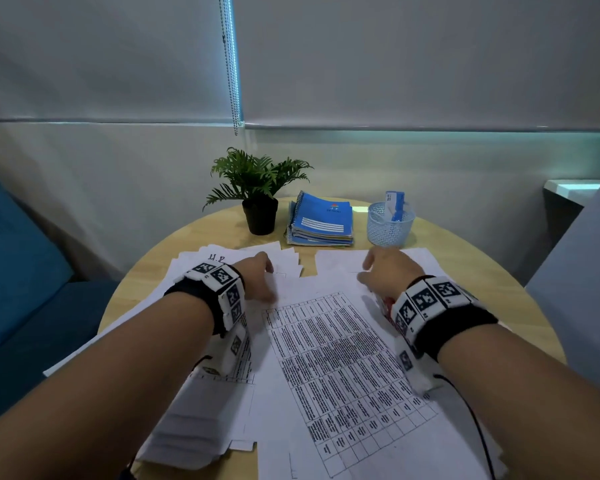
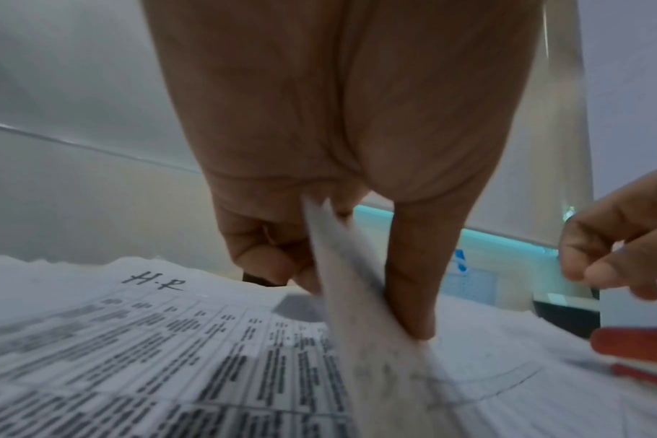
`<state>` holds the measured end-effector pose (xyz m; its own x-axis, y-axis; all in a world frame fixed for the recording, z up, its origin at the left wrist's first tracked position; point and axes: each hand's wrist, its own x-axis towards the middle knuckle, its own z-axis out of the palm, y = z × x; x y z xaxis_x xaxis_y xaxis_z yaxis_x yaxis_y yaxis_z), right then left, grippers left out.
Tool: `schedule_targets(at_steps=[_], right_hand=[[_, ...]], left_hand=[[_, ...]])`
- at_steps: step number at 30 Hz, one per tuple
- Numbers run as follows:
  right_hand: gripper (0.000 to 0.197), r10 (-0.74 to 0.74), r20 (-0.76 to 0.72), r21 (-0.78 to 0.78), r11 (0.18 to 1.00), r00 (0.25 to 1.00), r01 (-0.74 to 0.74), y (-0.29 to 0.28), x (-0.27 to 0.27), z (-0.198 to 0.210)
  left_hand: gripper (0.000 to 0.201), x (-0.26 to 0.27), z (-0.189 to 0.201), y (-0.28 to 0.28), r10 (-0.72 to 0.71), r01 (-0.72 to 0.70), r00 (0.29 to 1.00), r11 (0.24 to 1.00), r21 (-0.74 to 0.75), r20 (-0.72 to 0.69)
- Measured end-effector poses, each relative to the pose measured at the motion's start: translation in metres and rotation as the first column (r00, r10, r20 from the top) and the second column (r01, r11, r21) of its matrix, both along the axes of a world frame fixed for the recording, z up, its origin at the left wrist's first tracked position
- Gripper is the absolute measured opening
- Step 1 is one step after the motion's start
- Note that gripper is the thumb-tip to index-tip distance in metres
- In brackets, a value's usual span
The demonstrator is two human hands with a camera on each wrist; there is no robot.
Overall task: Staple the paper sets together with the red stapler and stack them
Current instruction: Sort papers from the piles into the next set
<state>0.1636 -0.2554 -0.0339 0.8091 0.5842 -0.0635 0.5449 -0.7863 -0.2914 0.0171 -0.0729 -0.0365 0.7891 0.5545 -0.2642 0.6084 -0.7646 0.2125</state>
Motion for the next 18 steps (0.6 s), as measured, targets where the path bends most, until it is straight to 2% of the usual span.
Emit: schedule_targets(at_steps=[2,4,6,10,14,18], right_hand=[[0.019,0.100,-0.143,0.135,0.988,0.985,-0.080,0.012,-0.015,0.001],[0.013,0.170,-0.267,0.231,0.967,0.948,-0.109,0.025,-0.030,-0.001],[0.014,0.203,-0.352,0.240,0.963,0.914,-0.122,0.035,-0.044,-0.005],[0.019,0.184,-0.458,0.236,0.968,0.870,-0.080,0.049,-0.065,-0.013],[0.010,0.158,-0.597,0.340,0.938,0.787,0.070,0.056,-0.076,-0.018],[0.009,0.126,-0.650,0.376,0.910,0.749,0.173,0.059,-0.082,-0.017]], left_hand=[[0.061,-0.001,0.002,-0.002,-0.017,0.017,1.000,1.000,-0.011,0.011],[0.048,-0.003,0.004,-0.003,-0.056,0.056,0.998,0.998,-0.036,0.005],[0.034,-0.009,0.006,-0.002,-0.066,0.067,0.998,0.996,-0.062,0.022],[0.010,-0.022,0.007,-0.002,-0.054,0.068,0.985,0.994,-0.085,0.161],[0.016,-0.032,0.006,-0.004,-0.056,0.082,0.964,0.992,-0.092,0.260],[0.017,-0.036,0.005,-0.005,-0.058,0.091,0.941,0.992,-0.085,0.335]])
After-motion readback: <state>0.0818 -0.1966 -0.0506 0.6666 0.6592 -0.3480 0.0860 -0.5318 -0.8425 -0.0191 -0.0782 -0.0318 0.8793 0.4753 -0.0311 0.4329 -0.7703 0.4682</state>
